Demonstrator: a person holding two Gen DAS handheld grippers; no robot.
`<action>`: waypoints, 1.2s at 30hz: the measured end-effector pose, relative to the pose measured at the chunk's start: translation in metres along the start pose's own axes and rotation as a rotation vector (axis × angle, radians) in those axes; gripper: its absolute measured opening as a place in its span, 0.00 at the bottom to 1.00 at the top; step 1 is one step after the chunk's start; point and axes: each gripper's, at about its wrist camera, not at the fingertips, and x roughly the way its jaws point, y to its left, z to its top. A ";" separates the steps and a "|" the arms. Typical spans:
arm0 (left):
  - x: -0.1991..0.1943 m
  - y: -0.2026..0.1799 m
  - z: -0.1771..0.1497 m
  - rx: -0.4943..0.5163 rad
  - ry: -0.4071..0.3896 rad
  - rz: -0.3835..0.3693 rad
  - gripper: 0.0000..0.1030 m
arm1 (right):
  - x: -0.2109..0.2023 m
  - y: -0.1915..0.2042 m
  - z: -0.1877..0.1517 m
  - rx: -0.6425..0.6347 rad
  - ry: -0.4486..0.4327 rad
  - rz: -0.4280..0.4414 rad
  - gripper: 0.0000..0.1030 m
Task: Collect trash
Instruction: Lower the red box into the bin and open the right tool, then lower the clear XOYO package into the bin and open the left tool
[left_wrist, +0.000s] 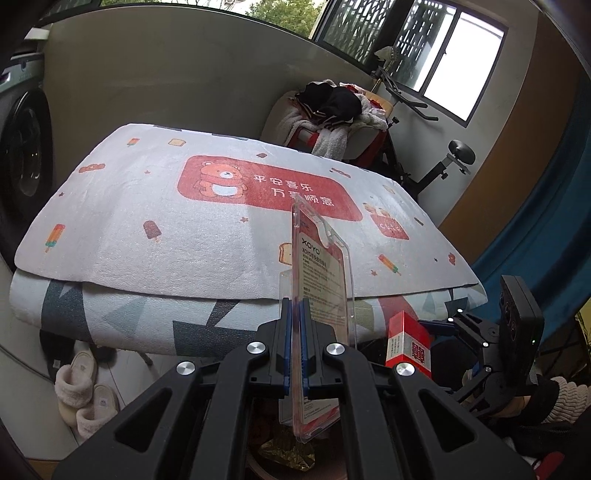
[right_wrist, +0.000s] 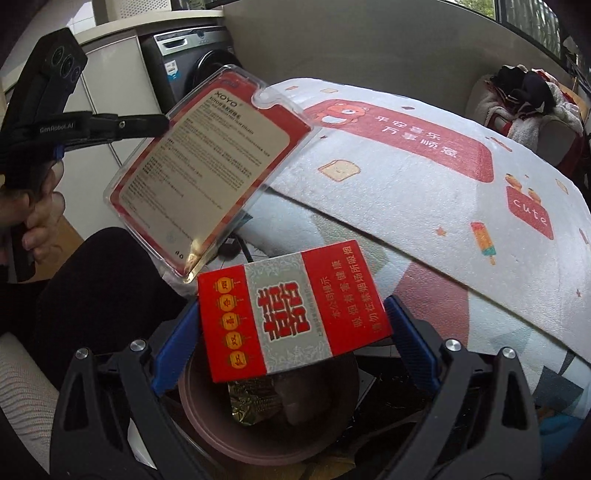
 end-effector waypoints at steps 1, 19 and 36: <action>0.000 0.000 -0.001 0.000 0.001 0.000 0.04 | 0.001 0.001 -0.001 -0.001 0.008 0.011 0.92; 0.015 -0.023 -0.031 0.160 -0.015 -0.081 0.04 | -0.023 -0.039 0.013 0.063 -0.126 -0.162 0.94; 0.058 -0.041 -0.067 0.294 0.104 -0.085 0.05 | -0.022 -0.087 -0.007 0.262 -0.181 -0.243 0.94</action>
